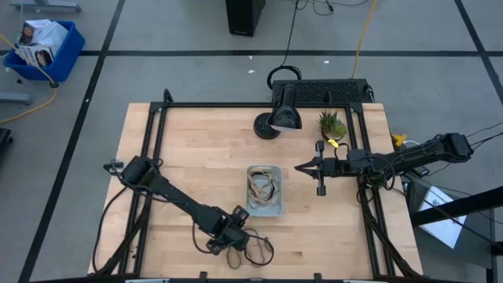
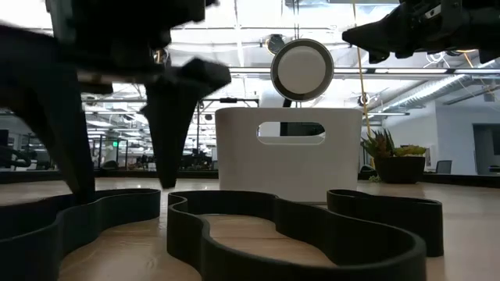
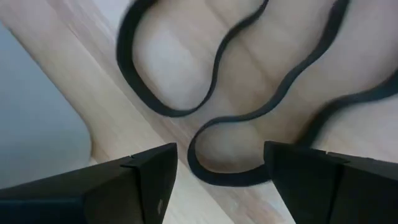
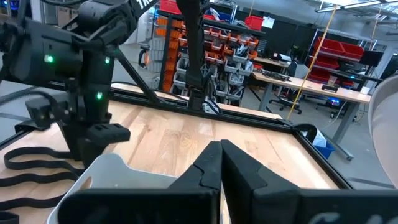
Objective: Pick and place rubber bands into bin
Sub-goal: Put the black rubber band into the gray container
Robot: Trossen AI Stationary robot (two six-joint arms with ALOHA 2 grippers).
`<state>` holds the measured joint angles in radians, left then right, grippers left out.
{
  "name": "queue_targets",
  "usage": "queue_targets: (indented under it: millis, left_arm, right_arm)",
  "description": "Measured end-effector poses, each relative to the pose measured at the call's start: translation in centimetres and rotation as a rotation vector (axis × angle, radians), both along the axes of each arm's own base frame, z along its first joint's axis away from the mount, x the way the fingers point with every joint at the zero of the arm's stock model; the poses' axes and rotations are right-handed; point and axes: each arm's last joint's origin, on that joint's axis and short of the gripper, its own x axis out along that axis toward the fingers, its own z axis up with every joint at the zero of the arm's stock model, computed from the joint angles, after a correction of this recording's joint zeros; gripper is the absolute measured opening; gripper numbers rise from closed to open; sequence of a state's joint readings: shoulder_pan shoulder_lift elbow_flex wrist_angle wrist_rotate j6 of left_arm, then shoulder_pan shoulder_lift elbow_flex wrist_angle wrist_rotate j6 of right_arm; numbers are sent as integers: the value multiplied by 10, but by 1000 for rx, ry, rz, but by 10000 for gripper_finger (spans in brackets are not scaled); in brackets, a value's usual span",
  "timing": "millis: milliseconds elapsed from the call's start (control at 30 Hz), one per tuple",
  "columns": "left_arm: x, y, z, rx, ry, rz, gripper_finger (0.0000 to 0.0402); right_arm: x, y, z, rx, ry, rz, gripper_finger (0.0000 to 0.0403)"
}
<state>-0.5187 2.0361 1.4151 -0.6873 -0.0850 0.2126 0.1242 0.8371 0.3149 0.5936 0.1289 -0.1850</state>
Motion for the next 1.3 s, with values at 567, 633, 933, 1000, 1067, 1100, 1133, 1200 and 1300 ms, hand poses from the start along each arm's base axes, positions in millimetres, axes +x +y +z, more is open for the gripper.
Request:
queue_targets:
  millis: [567,633,933,1000,1067,1100,1133,1200,1300]
  left_arm:
    - [4,6,-14,-59,92,15,56]
    - [4,6,-14,-57,91,16,17]
    - [2,3,-14,-45,87,10,6]
    - [2,3,-14,-45,87,10,5]
    - [1,2,-13,-40,82,8,4]
    - [-1,1,-11,-30,73,6,4]
    - [-2,0,-9,-18,65,4,4]
    - [-7,0,1,9,47,-6,4]
    - [-14,6,37,22,-44,6,3]
  right_arm:
    - [0,0,0,-2,1,0,0]
    - [0,0,0,-2,0,0,0]
    - [0,0,0,-2,0,0,0]
    - [0,0,0,-2,0,0,0]
    - [0,0,0,-2,0,0,0]
    - [0,0,0,-2,1,0,0]
    - [0,0,0,-2,1,0,0]
    - [0,0,0,-2,0,0,0]
    - [0,0,0,-2,0,0,0]
